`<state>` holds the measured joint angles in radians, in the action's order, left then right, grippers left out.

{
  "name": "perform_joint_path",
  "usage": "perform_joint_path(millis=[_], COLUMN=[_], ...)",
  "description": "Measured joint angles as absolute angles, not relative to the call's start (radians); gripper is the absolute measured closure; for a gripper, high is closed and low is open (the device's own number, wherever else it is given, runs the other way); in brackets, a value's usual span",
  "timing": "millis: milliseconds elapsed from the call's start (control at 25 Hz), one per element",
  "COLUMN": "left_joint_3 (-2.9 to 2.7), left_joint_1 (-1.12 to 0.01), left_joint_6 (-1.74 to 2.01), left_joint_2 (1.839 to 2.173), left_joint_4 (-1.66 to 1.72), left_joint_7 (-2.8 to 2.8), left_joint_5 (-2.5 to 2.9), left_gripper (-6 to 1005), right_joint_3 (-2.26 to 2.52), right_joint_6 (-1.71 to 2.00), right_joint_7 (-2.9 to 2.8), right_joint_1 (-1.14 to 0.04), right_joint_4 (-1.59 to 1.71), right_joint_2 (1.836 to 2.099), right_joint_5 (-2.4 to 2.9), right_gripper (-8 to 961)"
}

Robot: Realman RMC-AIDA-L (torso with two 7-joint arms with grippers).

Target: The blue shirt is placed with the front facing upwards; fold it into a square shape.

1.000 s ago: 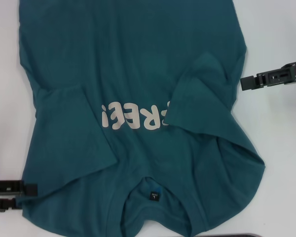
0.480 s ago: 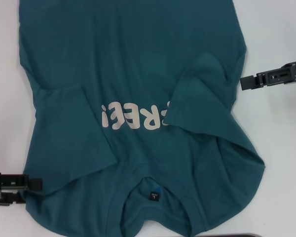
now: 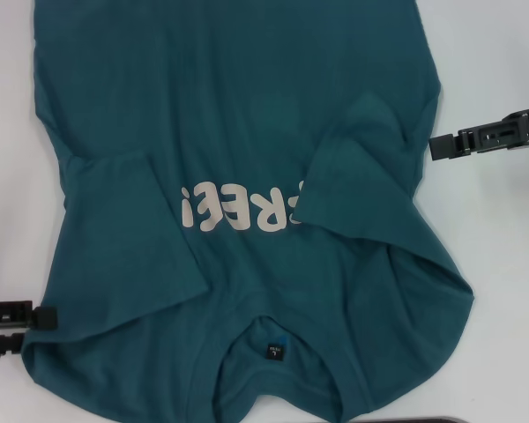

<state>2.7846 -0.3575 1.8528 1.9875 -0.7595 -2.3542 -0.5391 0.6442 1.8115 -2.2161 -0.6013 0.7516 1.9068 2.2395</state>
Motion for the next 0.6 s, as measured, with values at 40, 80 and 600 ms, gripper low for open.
perform_joint_path(millis=[40, 80, 600], left_joint_3=[2.783, 2.779, 2.744], left_joint_1=[-0.357, -0.358, -0.367], left_joint_6=[1.854, 1.857, 1.859], left_joint_2=[1.988, 1.989, 1.994], left_joint_4=[-0.76, -0.759, -0.746], left_joint_7=[-2.355, -2.355, -2.37], left_joint_5=[-0.538, -0.537, -0.512], left_gripper=[219, 219, 223], right_joint_3=[0.644, 0.644, 0.644], right_joint_6=[1.812, 1.812, 1.812], right_joint_7=[-2.216, -2.216, -2.217], right_joint_1=[-0.601, -0.601, -0.598], right_joint_4=[0.752, 0.752, 0.752], right_joint_2=[1.907, 1.907, 1.906], right_joint_5=[2.239, 2.239, 2.24], right_gripper=[75, 75, 75])
